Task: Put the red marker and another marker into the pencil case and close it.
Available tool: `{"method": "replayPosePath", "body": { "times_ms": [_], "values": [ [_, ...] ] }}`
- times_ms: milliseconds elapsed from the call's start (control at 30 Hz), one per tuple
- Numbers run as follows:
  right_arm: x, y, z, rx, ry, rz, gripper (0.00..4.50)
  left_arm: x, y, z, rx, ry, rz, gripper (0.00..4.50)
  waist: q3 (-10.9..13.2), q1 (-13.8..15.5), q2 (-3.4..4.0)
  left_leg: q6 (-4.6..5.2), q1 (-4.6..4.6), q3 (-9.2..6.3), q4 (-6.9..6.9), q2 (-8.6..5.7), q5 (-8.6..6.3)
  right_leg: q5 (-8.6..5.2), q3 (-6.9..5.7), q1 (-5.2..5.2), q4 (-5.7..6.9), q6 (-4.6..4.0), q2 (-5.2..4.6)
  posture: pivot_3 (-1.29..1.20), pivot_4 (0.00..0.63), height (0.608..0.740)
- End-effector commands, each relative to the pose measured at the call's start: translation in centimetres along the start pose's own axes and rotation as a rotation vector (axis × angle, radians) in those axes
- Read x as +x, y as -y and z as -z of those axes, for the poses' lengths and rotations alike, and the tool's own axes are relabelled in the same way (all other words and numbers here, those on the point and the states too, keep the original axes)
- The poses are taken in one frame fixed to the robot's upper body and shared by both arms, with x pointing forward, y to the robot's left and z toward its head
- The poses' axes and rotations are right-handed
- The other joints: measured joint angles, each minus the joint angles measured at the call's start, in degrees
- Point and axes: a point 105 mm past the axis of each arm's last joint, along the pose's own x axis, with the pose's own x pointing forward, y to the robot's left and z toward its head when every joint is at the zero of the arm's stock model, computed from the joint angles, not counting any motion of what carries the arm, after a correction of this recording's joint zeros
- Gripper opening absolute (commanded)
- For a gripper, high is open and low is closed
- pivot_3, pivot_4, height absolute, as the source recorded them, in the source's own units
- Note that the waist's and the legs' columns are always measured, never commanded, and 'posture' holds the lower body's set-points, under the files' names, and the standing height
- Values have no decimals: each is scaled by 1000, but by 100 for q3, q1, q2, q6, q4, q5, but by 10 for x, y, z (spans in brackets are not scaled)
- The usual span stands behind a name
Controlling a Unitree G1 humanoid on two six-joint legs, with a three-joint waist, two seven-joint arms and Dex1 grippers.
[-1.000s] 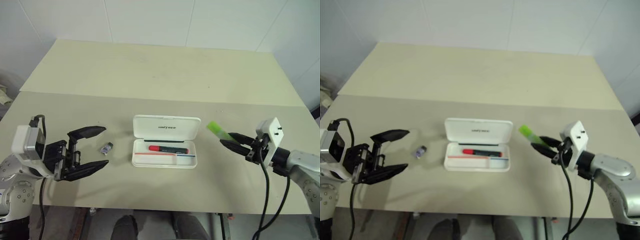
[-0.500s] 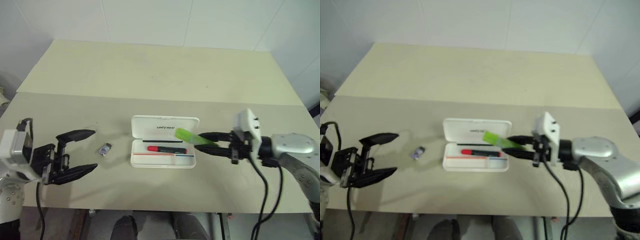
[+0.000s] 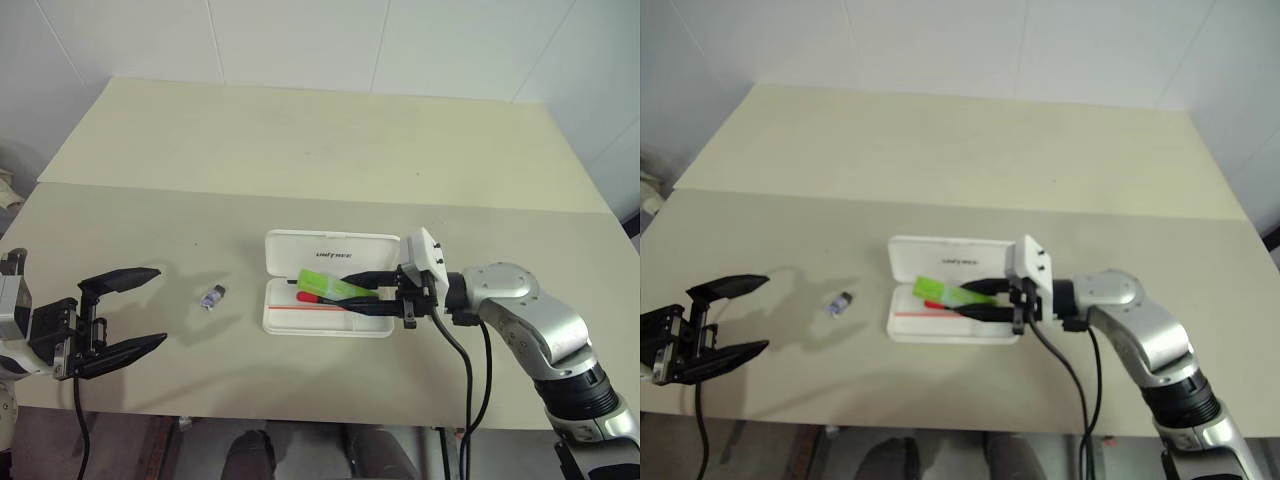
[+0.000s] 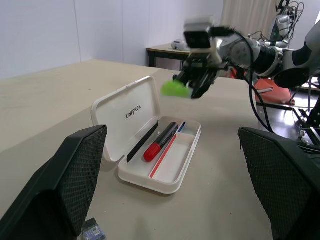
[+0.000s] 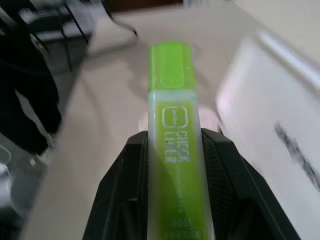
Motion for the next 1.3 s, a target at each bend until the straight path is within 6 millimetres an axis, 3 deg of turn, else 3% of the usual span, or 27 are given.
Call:
{"method": "replayPosePath", "body": {
  "times_ms": [33, 633, 1100, 1300],
  "values": [
    [11, -6, -6, -43, 15, -84, 1117, 2, 0, -6, 39, 4, 4, 4500, 0, -2, 0, 0, 0, 0, -1, 2, 0, 0, 0, -2, 4, 0, 3, 0, 150, 740],
    [58, -12, -1, -205, -103, -256, 1117, 8, 1, -8, 55, 10, -11, 4500, 0, -37, 1, -23, -1, 7, -1, 22, 13, -1, 2, -33, 39, -1, 24, 0, 150, 740],
    [69, -12, -2, -218, -211, -253, 1117, 10, 4, -6, 65, 20, -30, 4500, 0, -51, 1, -33, -1, 11, 3, 22, 19, -7, 2, -50, 75, -10, 25, 0, 150, 740],
    [73, -9, -14, -185, -189, -203, 1117, 10, 4, -6, 70, 22, -35, 4500, 0, -123, 0, -44, -1, 10, 2, 22, 25, -7, 2, -55, 85, -11, 26, 0, 150, 740]
  ]
}}
